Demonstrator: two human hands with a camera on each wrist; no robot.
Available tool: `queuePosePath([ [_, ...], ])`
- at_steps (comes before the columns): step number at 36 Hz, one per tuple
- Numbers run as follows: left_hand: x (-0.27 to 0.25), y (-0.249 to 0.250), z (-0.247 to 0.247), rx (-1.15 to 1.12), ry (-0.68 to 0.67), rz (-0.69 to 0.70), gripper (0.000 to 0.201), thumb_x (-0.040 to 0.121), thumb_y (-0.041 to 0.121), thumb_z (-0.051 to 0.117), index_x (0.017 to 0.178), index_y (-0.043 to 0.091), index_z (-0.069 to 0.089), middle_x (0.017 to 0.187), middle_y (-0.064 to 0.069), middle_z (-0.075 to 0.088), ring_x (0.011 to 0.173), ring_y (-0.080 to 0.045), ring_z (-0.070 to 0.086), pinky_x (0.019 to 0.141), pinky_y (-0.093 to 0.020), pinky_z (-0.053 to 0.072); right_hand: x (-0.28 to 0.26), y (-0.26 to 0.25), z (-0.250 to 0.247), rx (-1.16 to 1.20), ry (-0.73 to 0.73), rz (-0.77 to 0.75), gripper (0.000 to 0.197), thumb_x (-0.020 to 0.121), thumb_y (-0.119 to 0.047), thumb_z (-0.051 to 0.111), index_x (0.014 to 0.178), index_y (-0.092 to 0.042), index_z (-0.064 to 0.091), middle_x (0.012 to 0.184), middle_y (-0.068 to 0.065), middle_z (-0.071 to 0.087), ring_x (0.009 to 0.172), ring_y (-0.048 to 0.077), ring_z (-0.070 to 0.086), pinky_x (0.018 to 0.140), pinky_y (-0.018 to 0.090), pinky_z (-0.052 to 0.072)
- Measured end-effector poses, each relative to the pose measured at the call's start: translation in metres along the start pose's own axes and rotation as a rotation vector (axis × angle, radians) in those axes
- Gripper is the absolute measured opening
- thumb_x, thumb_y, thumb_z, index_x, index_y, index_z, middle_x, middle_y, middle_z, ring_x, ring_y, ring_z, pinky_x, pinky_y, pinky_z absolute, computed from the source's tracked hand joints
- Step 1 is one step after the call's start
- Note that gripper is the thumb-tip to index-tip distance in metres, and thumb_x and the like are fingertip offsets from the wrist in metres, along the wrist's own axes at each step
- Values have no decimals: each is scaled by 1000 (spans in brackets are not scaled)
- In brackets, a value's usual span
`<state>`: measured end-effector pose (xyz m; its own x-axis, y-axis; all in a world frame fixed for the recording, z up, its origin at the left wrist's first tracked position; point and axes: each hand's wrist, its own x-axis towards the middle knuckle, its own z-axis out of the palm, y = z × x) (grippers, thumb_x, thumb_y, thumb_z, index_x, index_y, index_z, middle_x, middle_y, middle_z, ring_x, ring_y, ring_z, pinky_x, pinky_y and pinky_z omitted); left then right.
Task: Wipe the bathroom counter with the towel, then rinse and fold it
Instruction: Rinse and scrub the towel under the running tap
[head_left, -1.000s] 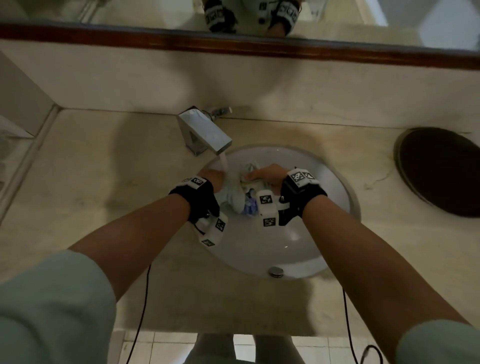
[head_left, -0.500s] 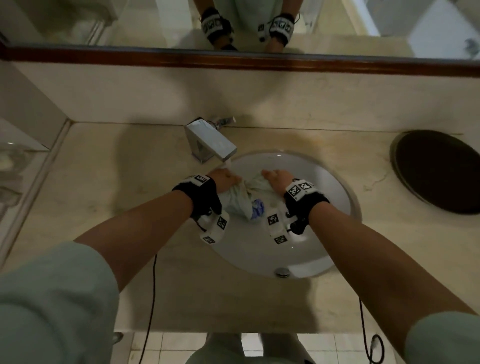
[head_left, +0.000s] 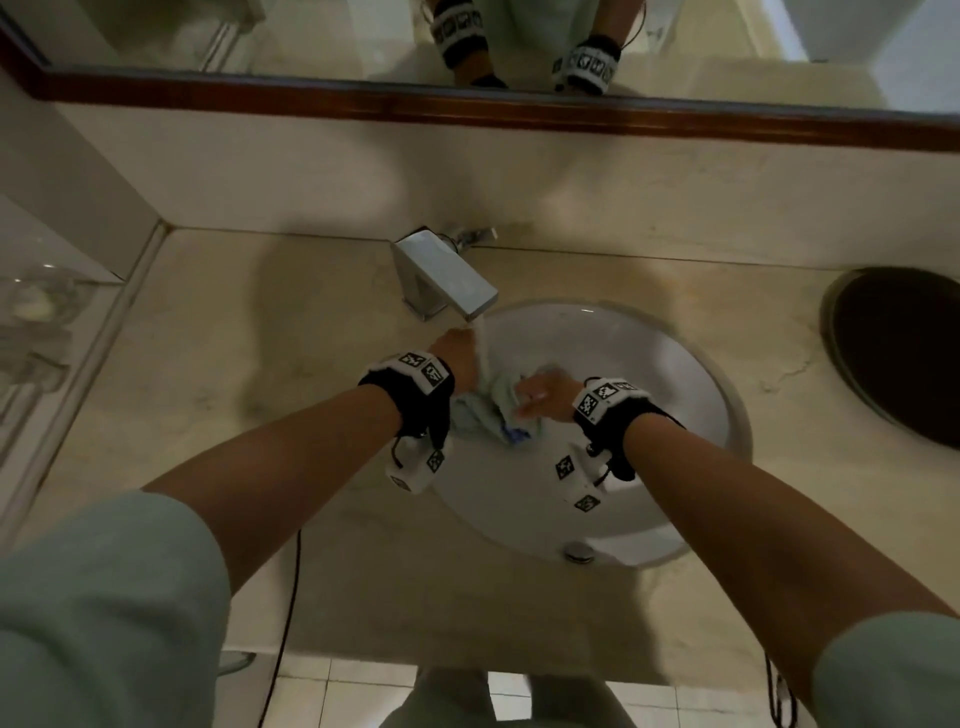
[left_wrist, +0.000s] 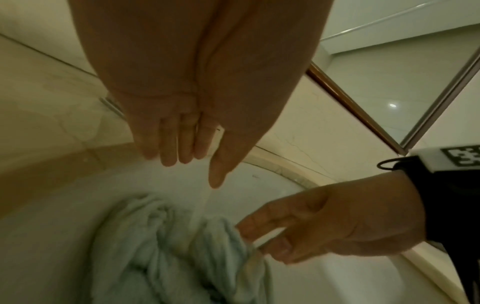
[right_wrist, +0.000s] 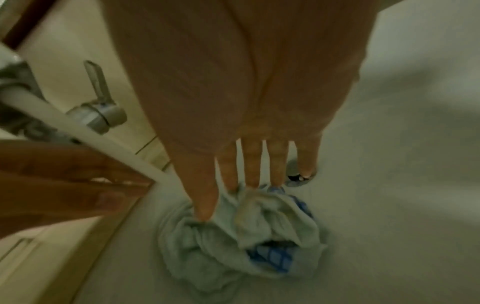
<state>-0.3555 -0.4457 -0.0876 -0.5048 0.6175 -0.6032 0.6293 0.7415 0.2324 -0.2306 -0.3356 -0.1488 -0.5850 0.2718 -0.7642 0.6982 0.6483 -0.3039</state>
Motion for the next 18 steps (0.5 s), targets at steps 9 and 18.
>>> queuePosePath([
  [9, 28, -14, 48, 445, -377, -6, 87, 64, 46, 81, 136, 16, 43, 110, -14, 59, 78, -21, 44, 71, -35, 44, 78, 11, 38, -266, 101, -4, 85, 69, -70, 59, 141, -32, 35, 146, 2, 36, 134, 31, 36, 103, 53, 37],
  [18, 18, -3, 62, 513, -335, 72, 73, 74, 24, 74, 138, 11, 42, 144, -13, 42, 126, -33, 45, 108, -52, 33, 30, -23, 39, -145, 56, 49, 138, 60, -68, 74, 147, -26, -25, 153, 7, -32, 142, 40, -21, 113, 64, 1],
])
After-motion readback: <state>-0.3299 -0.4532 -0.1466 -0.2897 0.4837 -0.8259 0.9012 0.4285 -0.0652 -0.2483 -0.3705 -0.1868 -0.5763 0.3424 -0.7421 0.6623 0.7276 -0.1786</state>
